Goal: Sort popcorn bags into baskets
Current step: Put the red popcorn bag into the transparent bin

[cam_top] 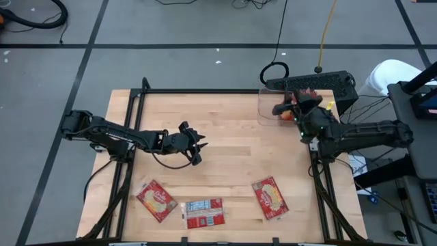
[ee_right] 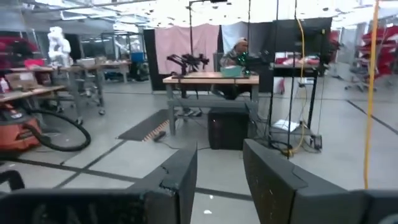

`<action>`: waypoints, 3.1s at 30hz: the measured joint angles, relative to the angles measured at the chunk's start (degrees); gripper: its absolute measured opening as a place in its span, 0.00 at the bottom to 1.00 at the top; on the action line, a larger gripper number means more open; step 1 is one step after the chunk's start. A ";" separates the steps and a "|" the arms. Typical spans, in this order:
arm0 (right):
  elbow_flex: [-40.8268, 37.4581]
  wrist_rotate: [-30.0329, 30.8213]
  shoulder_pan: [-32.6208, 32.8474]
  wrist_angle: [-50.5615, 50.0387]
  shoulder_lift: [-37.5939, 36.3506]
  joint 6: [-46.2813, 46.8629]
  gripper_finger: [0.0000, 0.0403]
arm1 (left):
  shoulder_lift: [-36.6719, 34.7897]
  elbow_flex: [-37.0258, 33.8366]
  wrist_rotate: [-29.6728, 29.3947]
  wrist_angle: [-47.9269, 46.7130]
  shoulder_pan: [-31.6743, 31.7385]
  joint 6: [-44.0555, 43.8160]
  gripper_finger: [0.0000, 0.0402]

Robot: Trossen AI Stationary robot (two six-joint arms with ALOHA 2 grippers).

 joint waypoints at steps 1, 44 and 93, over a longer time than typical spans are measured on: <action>1.72 0.90 1.06 -0.37 1.33 -0.61 0.31 | 0.00 -0.02 0.00 0.02 0.00 0.00 0.37; 21.35 -41.64 43.90 -37.40 42.77 59.29 0.31 | 0.77 -5.57 0.13 6.90 -32.39 -22.45 0.37; 28.43 -57.57 31.61 -11.61 68.78 46.04 0.58 | 22.04 -5.46 3.44 16.99 -39.86 -21.98 0.19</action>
